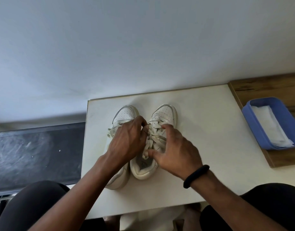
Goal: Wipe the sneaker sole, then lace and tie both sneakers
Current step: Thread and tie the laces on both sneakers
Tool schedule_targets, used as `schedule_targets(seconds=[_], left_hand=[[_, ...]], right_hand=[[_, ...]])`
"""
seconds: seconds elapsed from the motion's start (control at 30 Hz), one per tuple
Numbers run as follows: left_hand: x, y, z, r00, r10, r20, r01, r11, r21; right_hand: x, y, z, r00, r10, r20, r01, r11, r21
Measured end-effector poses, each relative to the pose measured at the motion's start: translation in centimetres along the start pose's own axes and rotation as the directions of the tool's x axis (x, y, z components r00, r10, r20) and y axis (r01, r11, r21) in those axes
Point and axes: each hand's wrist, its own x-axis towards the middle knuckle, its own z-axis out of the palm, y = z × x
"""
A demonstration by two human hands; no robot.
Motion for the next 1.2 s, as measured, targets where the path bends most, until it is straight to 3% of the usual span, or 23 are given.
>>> schedule_targets(seconds=[0.13,0.53,0.7,0.9,1.03,1.1,1.2], left_hand=[[-0.1,0.1,-0.2,1.0,-0.017,0.016,0.017,1.0,0.001],[-0.2,0.1,-0.6,1.0,0.009,-0.014,-0.007,0.996,0.094],[-0.2,0.1,-0.5,0.999,-0.041,0.026,0.038,0.994,0.1],[-0.2,-0.1,-0.5,0.998,-0.054,0.034,0.051,0.996,0.079],[-0.2,-0.2,-0.6,0.998,-0.058,0.033,0.055,0.994,0.092],[-0.2,-0.3,-0.7,0.997,-0.066,0.031,0.062,0.994,0.092],[-0.1,-0.5,-1.0,0.996,-0.089,0.027,0.086,0.992,0.095]], right_hand=[[-0.4,-0.1,0.9,1.0,-0.017,0.002,0.017,0.995,-0.094],[1.0,1.7,-1.3,0.996,0.091,0.013,-0.088,0.985,-0.146],[0.9,1.6,-0.3,0.973,-0.101,-0.208,0.04,0.959,-0.279],[0.8,1.0,0.2,0.933,-0.085,-0.349,0.03,0.987,-0.16],[1.2,1.8,-0.2,0.98,0.115,-0.162,-0.125,0.991,-0.053],[1.5,2.3,-0.5,0.973,0.229,-0.002,-0.229,0.973,-0.016],[1.9,3.0,-0.7,0.948,0.302,0.098,-0.299,0.953,-0.05]])
